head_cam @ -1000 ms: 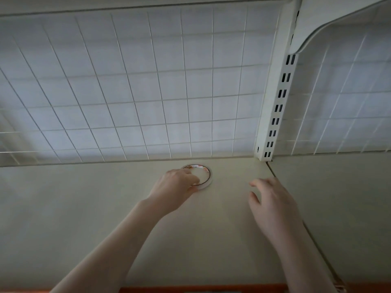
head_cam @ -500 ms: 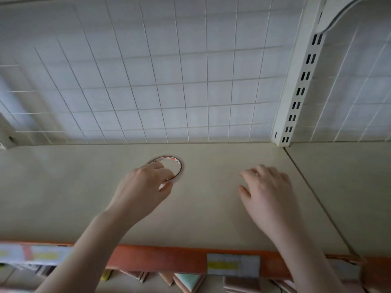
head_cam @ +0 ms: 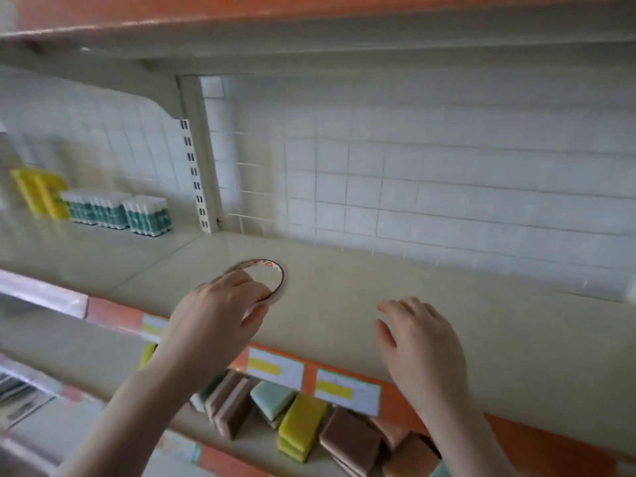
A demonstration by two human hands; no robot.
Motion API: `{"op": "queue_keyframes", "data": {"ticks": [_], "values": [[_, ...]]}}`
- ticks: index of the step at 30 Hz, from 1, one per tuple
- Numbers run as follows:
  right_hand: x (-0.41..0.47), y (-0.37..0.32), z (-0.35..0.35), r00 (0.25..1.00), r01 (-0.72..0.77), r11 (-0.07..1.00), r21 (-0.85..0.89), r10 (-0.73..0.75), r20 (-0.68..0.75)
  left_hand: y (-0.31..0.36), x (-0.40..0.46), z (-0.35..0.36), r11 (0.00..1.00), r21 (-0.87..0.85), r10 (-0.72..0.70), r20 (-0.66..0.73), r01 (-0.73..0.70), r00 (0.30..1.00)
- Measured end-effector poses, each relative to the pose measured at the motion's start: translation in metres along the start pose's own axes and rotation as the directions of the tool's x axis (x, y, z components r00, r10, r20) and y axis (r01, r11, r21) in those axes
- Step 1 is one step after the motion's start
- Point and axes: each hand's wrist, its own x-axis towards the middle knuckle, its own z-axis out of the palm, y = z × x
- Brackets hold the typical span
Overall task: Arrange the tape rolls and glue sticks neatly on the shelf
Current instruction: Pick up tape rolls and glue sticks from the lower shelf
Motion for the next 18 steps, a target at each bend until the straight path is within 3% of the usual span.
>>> {"op": "queue_keyframes", "data": {"ticks": [9,18], "values": [[0.038,-0.207,0.076,0.995,-0.023,0.998,0.053,0.018,0.096,-0.203,-0.06,-0.067,0.992,0.073,-0.106,-0.008,0.106,0.994],[0.11,-0.355,0.149,0.988,0.119,0.984,0.13,-0.131,0.086,-0.351,-0.086,-0.089,0.97,0.057,-0.228,-0.128,0.237,0.965]]}}
